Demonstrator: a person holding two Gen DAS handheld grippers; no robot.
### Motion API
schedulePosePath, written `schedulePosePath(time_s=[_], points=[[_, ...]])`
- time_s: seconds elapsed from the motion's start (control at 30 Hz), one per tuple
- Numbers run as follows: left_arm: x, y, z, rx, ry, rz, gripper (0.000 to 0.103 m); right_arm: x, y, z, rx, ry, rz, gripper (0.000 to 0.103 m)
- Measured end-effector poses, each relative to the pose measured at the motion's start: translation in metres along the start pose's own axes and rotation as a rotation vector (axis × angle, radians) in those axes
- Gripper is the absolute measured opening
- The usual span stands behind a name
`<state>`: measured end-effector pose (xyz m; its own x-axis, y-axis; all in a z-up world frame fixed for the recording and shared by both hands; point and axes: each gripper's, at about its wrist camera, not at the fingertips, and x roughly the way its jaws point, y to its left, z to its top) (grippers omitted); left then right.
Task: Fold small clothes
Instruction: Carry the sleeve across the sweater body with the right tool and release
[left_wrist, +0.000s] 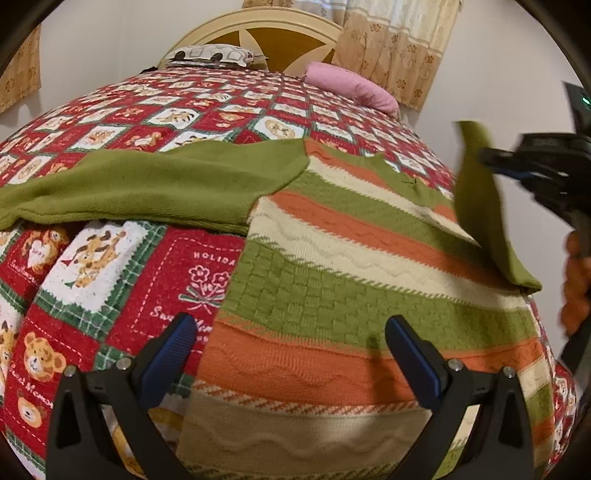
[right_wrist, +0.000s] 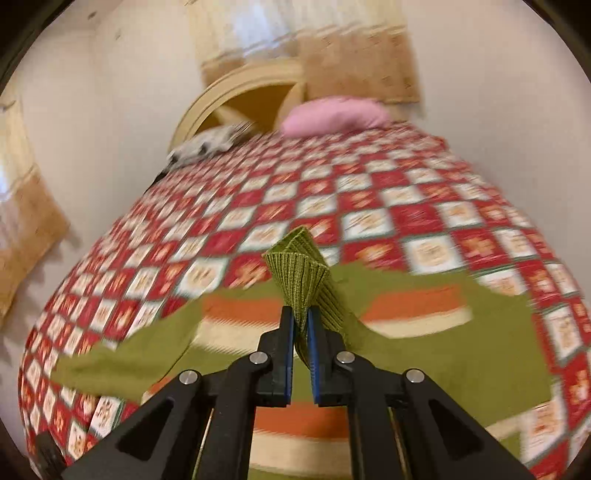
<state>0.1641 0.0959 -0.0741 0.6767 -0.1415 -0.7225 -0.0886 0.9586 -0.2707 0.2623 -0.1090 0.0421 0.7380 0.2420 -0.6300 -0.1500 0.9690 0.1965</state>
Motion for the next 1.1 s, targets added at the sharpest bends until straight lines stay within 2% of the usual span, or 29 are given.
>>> schedulePosePath(time_s=[0.2, 0.33, 0.5, 0.6, 0.67, 0.73, 0.8, 0.87, 0.93, 1.03, 1.1], points=[[-0.001, 0.002, 0.000, -0.014, -0.007, -0.016, 0.103, 0.032, 0.059, -0.028, -0.067, 0.049, 0.064, 0.006], [-0.003, 0.007, 0.001, -0.038, -0.018, -0.040, 0.103, 0.052, 0.077, -0.044, -0.083, 0.088, 0.132, 0.006], [-0.004, 0.009, 0.000, -0.052, -0.026, -0.055, 0.103, 0.074, 0.090, -0.055, -0.101, 0.145, 0.174, 0.007], [-0.003, 0.009, 0.001, -0.054, -0.025, -0.056, 0.103, 0.088, 0.096, -0.063, -0.109, 0.206, 0.257, 0.011], [-0.003, 0.008, 0.001, -0.055, -0.025, -0.057, 0.103, 0.097, 0.100, -0.068, -0.115, 0.259, 0.304, 0.020], [-0.004, 0.009, 0.001, -0.061, -0.027, -0.064, 0.103, 0.101, 0.098, -0.070, -0.052, 0.327, 0.442, 0.022], [-0.004, 0.011, 0.001, -0.069, -0.028, -0.071, 0.103, 0.091, 0.091, -0.064, -0.010, 0.305, 0.524, 0.022], [-0.004, 0.010, 0.001, -0.064, -0.028, -0.065, 0.103, 0.072, 0.077, -0.055, -0.019, 0.223, 0.503, 0.022], [-0.003, 0.010, 0.001, -0.063, -0.027, -0.064, 0.103, 0.056, 0.048, -0.048, 0.002, 0.161, 0.406, 0.022], [-0.003, 0.010, 0.001, -0.063, -0.027, -0.064, 0.103, 0.051, 0.014, -0.048, 0.017, 0.141, 0.265, 0.022], [-0.003, 0.010, 0.001, -0.062, -0.027, -0.063, 0.103, 0.058, 0.007, -0.055, 0.008, 0.168, 0.221, 0.022]])
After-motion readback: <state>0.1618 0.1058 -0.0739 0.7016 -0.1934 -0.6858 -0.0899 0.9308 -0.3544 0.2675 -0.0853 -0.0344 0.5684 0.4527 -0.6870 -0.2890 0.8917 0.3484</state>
